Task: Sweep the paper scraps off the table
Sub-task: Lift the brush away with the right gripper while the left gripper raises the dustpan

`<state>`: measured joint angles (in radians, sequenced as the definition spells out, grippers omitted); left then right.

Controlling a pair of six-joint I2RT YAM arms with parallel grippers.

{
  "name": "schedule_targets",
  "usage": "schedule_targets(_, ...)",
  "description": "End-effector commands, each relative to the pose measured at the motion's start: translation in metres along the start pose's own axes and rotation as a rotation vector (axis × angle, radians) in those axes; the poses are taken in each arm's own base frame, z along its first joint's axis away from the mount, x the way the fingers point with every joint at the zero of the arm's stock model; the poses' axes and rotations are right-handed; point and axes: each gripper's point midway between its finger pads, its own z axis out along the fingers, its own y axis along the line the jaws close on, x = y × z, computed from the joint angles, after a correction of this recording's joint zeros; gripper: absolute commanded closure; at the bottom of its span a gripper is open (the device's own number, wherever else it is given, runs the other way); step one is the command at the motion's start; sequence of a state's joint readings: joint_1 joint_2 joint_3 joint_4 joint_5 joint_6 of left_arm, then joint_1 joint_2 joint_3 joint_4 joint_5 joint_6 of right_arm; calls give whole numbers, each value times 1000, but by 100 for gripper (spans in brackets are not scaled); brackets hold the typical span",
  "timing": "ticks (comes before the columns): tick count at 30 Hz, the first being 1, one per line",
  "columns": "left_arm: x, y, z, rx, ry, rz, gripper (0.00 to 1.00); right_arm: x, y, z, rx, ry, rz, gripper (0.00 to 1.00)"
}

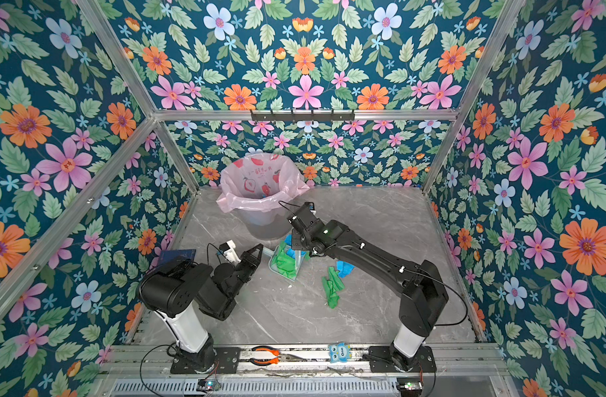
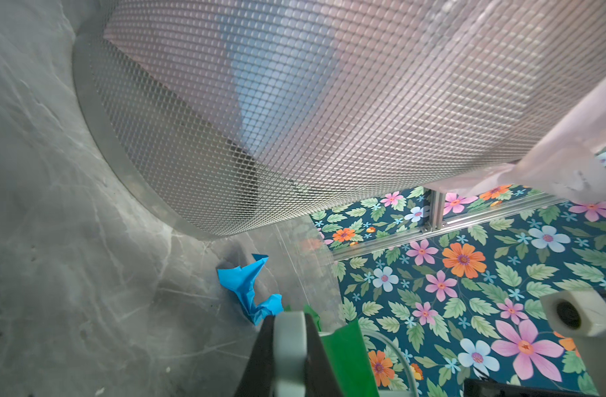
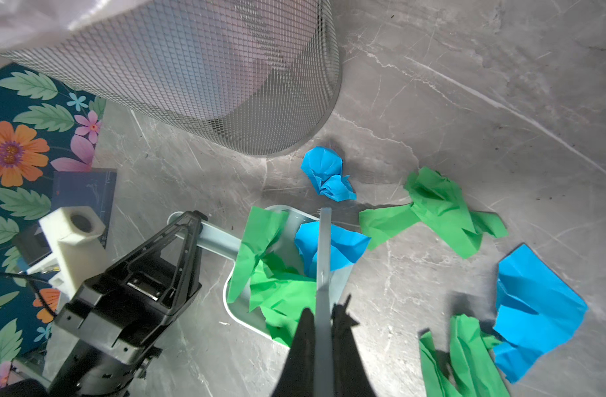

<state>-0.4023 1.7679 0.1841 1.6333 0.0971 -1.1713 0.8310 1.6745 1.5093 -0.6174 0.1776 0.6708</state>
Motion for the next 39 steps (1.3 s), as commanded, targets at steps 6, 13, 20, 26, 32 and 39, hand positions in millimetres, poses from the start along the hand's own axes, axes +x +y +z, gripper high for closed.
schedule_targets(6,-11,-28,-1,95,-33,-69,100,-12,-2,-38,-11,-42,-38,100)
schedule_targets(13,-17,-43,1,140,-41,-121,100,-19,-1,-62,-41,-77,-31,100)
schedule_targets(20,-21,-53,-3,168,-52,-135,100,-28,-3,-94,-75,-128,-11,100)
schedule_targets(26,-21,-56,-7,179,-42,-170,100,-36,-3,-120,-112,-175,-3,100)
schedule_targets(32,-25,-65,-16,207,-50,-203,100,-47,-13,-147,-92,-245,-14,100)
schedule_targets(39,-27,-62,-33,180,-64,-237,100,-58,-33,-157,-73,-274,11,100)
